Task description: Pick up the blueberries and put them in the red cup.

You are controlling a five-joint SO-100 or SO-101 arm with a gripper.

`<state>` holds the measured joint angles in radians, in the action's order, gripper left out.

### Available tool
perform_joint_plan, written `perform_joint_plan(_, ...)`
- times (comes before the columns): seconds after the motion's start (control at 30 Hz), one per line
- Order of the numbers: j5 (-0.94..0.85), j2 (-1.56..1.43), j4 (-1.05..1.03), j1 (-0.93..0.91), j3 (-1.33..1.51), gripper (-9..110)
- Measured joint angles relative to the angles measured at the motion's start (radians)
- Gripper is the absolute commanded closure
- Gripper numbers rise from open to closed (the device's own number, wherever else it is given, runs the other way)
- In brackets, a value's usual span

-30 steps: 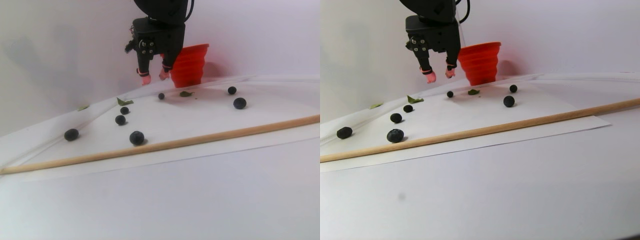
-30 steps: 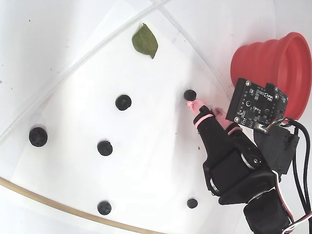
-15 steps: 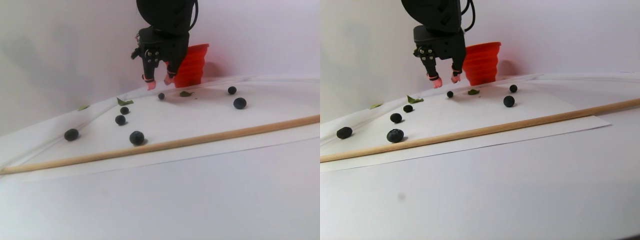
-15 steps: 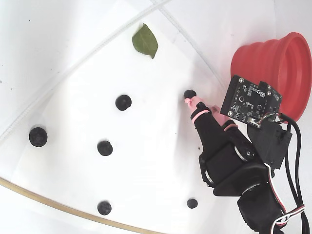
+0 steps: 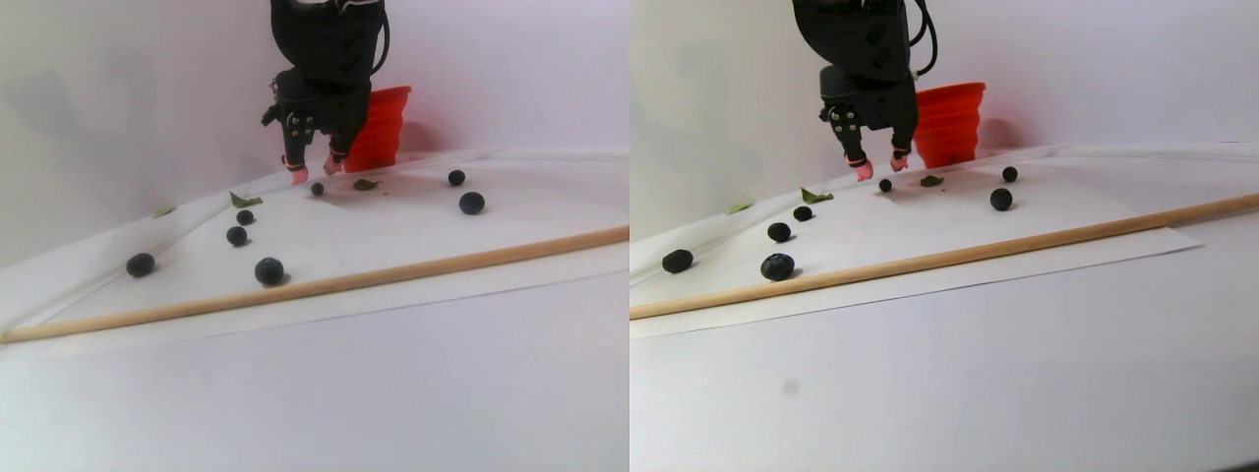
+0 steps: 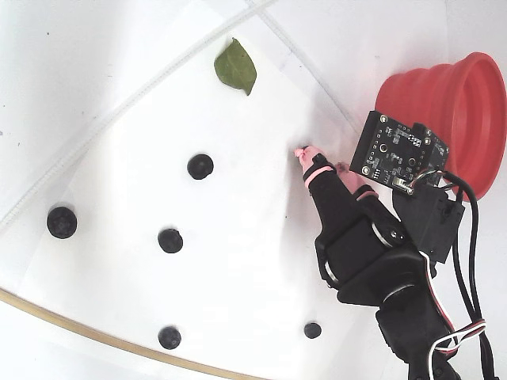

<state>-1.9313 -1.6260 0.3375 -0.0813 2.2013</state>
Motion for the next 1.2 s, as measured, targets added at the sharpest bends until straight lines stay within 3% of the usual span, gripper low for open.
perform_joint_plan(1.2,-0.031,0.109,0.081,0.0,-0.061,83)
